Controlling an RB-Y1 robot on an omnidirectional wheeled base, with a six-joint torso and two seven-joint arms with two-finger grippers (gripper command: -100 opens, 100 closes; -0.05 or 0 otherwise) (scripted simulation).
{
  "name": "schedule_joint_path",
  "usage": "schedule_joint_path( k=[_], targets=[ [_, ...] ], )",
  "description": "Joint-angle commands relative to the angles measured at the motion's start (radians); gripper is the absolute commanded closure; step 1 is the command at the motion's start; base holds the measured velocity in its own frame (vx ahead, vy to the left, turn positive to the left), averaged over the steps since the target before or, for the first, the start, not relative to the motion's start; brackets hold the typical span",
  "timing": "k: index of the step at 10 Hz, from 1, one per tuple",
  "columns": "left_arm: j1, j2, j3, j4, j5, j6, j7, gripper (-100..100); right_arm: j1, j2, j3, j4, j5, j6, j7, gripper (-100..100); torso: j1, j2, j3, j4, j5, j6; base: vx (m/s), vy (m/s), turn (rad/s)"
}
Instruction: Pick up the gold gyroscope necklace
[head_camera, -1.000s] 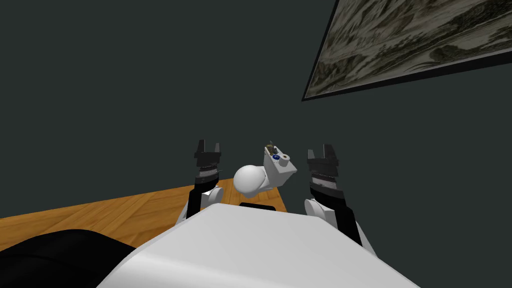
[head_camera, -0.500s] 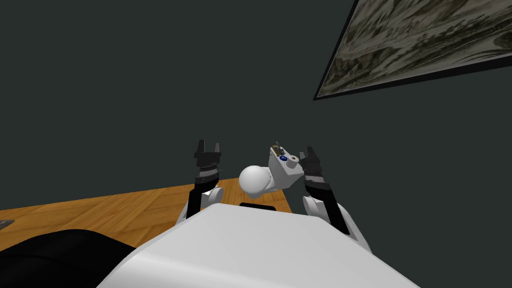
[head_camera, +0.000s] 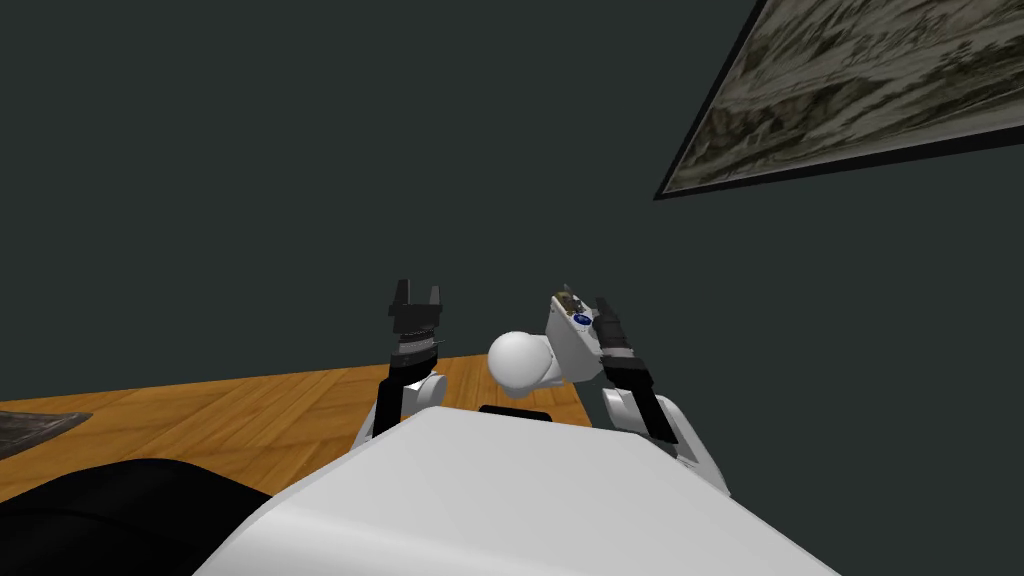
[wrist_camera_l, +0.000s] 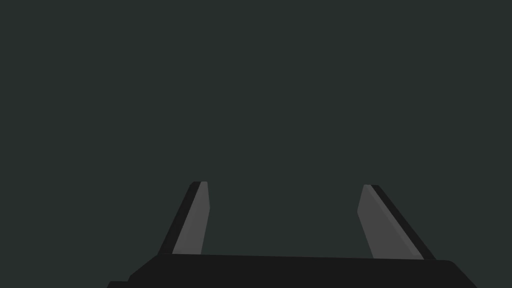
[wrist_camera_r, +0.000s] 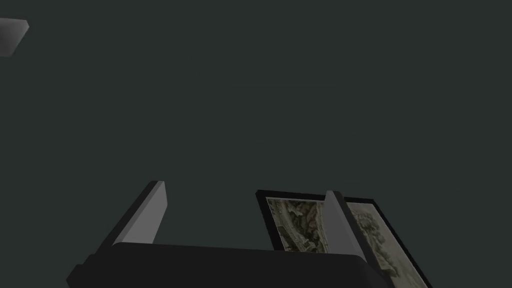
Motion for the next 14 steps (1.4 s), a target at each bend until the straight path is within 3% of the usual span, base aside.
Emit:
schedule_joint_path(
  k=[1,2,3,4,5,6,7,8,9,12,13,14],
  targets=[
    [0.0,0.0,0.0,0.0,0.0,0.0,0.0,0,-0.032,-0.019,-0.004,0.05,0.05,0.05,-0.005,-100,0.0,0.0,0.0,0.0,0.0,0.0,0.023,0.158,0.171],
    [0.0,0.0,0.0,0.0,0.0,0.0,0.0,0,-0.032,-0.019,-0.004,0.056,0.061,0.063,-0.005,-100,0.002,0.0,0.0,0.0,0.0,0.0,0.0,0.118,0.055],
    [0.0,0.0,0.0,0.0,0.0,0.0,0.0,0,-0.055,-0.029,-0.004,0.098,0.1,0.095,-0.006,-100,0.0,0.001,0.001,0.0,0.0,0.0,0.018,0.117,0.105],
    [0.0,0.0,0.0,0.0,0.0,0.0,0.0,0,-0.055,-0.029,-0.004,0.098,0.106,0.105,-0.006,-100,-0.001,0.001,0.0,0.0,0.0,0.0,0.005,0.112,0.063],
    [0.0,0.0,0.0,0.0,0.0,0.0,0.0,0,-0.079,-0.039,-0.004,0.144,0.147,0.139,-0.005,-100,-0.001,0.002,0.001,0.0,0.0,0.0,-0.008,0.141,0.138],
    [0.0,0.0,0.0,0.0,0.0,0.0,0.0,0,-0.079,-0.039,-0.004,0.144,0.153,0.148,-0.005,-100,0.001,0.002,0.001,0.0,0.0,0.0,0.004,0.117,0.047],
    [0.0,0.0,0.0,0.0,0.0,0.0,0.0,0,-0.103,-0.049,-0.004,0.189,0.195,0.182,-0.004,-100,-0.001,0.002,0.001,0.0,0.0,0.001,0.019,0.121,0.117],
    [0.0,0.0,0.0,0.0,0.0,0.0,0.0,0,-0.103,-0.049,-0.004,0.192,0.201,0.194,-0.004,-100,0.0,0.001,0.001,0.0,0.0,0.0,0.017,0.084,0.065],
    [0.0,0.0,0.0,0.0,0.0,0.0,0.0,0,-0.128,-0.059,-0.003,0.237,0.243,0.22,-0.001,-100,-0.003,0.001,0.001,0.0,0.0,0.001,0.002,0.087,0.123],
    [0.0,0.0,0.0,0.0,0.0,0.0,0.0,0,-0.153,-0.069,-0.003,0.298,0.302,0.289,0.004,-100,-0.001,0.001,0.0,0.0,0.0,0.0,0.022,0.104,0.098],
    [0.0,0.0,0.0,0.0,0.0,0.0,0.0,0,-0.179,-0.079,-0.002,0.326,0.34,0.329,0.01,-100,-0.001,0.001,0.001,0.0,0.0,0.001,0.006,0.123,0.134],
    [0.0,0.0,0.0,0.0,0.0,0.0,0.0,0,-0.179,-0.079,-0.002,0.346,0.354,0.338,0.01,-100,-0.001,0.002,0.001,0.0,0.0,0.0,0.005,0.084,0.067]
  ],
)
